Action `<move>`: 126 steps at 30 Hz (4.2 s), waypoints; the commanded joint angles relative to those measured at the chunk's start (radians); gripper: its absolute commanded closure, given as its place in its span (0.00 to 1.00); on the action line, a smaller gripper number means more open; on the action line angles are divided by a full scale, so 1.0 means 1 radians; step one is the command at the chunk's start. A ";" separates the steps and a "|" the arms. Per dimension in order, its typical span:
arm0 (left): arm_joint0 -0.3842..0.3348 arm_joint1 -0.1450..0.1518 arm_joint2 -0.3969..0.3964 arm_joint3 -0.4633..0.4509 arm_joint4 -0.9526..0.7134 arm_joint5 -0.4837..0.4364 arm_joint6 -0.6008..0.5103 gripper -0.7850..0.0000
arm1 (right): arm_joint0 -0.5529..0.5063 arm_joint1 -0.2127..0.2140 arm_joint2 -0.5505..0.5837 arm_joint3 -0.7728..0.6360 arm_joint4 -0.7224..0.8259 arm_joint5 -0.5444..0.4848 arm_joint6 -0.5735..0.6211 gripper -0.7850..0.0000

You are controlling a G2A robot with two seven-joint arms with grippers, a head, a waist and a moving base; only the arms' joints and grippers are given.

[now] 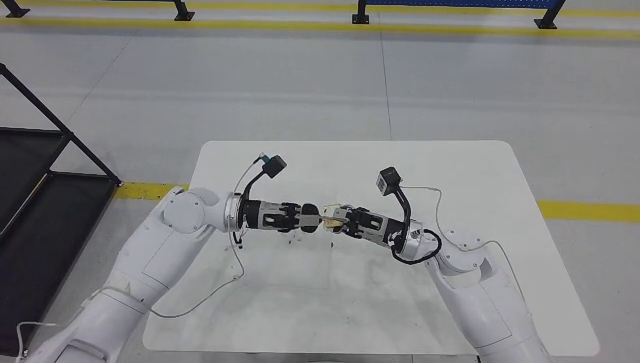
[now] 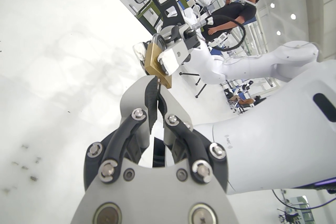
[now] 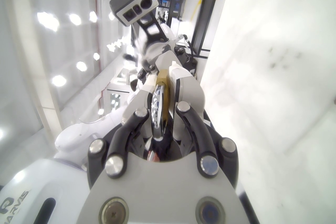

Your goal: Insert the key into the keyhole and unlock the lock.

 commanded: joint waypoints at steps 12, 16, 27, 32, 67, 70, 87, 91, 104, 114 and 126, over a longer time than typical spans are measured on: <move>0.022 0.017 -0.014 -0.030 0.096 -0.081 0.081 1.00 | 0.000 0.000 0.000 0.000 0.000 0.000 0.000 1.00; 0.034 0.020 -0.022 -0.040 0.136 -0.104 0.110 1.00 | 0.000 0.000 0.000 0.000 0.000 0.000 0.000 1.00; 0.046 0.023 -0.027 -0.062 0.180 -0.129 0.151 1.00 | 0.000 0.000 0.000 0.000 0.000 0.000 0.000 1.00; 0.054 0.025 -0.032 -0.077 0.225 -0.143 0.181 1.00 | 0.000 0.000 0.000 0.000 0.000 0.000 0.000 1.00; 0.132 0.037 -0.070 -0.195 0.540 -0.179 0.412 1.00 | 0.000 0.000 0.000 0.000 0.000 0.000 0.000 1.00; 0.139 0.038 -0.077 -0.209 0.571 -0.177 0.429 1.00 | 0.000 0.000 0.000 0.000 0.000 0.000 0.000 1.00; 0.208 0.042 -0.113 -0.290 0.780 -0.168 0.574 1.00 | 0.000 0.000 0.000 0.000 0.000 0.000 0.000 1.00; 0.220 0.044 -0.122 -0.302 0.810 -0.171 0.597 1.00 | 0.000 0.000 0.000 0.000 0.000 0.000 0.000 1.00; 0.251 0.044 -0.138 -0.334 0.920 -0.158 0.678 1.00 | 0.000 0.000 0.000 0.000 0.000 0.000 0.000 1.00; 0.264 0.044 -0.144 -0.349 0.972 -0.144 0.713 1.00 | 0.000 0.000 0.000 0.000 0.000 0.000 0.000 1.00; 0.286 0.046 -0.152 -0.384 1.061 -0.133 0.749 1.00 | 0.000 0.000 0.000 0.000 0.000 0.000 0.000 1.00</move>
